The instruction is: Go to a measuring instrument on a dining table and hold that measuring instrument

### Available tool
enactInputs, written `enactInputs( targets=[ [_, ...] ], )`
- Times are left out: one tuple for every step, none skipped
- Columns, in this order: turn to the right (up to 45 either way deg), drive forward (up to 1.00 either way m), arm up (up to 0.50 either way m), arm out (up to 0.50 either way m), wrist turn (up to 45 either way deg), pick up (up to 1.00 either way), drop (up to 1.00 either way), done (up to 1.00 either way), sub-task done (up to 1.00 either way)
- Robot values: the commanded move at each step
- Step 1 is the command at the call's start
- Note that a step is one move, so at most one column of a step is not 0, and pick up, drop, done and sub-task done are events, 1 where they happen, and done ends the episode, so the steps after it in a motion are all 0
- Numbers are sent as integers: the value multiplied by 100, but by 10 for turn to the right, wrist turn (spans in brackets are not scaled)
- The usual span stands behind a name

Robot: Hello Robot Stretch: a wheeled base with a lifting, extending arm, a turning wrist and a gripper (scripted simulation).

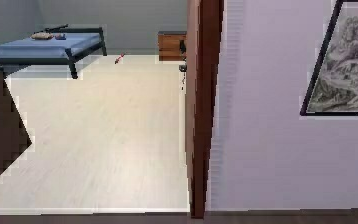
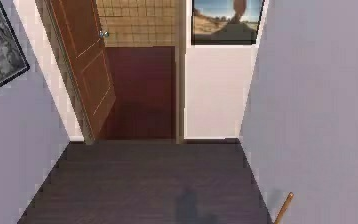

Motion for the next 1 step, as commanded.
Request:
enactInputs(
  targets=[
    [-330,0,0,0,0,0,0,0,0]
  ],
)
